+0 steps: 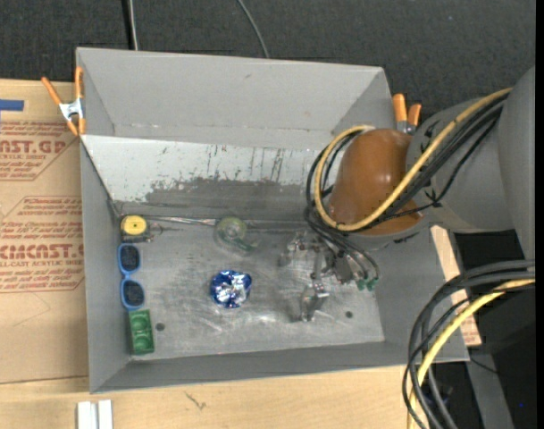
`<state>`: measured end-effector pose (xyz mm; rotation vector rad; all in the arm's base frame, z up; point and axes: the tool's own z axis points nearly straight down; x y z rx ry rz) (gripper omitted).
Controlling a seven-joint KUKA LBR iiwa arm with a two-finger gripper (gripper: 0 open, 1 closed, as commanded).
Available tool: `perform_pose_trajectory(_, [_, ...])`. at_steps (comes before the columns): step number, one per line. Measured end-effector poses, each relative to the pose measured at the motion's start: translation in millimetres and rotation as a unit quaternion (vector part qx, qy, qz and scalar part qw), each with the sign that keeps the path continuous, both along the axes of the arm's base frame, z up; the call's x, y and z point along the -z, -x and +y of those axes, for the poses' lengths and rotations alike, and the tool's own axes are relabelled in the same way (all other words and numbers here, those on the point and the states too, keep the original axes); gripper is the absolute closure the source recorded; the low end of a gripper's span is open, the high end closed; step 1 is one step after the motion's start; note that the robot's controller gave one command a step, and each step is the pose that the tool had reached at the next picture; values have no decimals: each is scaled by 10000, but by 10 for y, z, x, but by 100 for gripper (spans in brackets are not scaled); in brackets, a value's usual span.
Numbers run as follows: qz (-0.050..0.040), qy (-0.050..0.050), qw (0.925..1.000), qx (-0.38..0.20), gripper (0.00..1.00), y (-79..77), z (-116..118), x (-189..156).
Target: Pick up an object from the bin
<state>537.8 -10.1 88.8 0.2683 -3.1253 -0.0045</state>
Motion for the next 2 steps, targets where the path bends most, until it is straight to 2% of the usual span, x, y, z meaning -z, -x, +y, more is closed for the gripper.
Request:
perform_pose_trajectory(1, [-65,13,9945,-1044,0,-157,1228,154])
perform_pose_trajectory(2, [-69,5,9947,-1022,100,-163,1217,137])
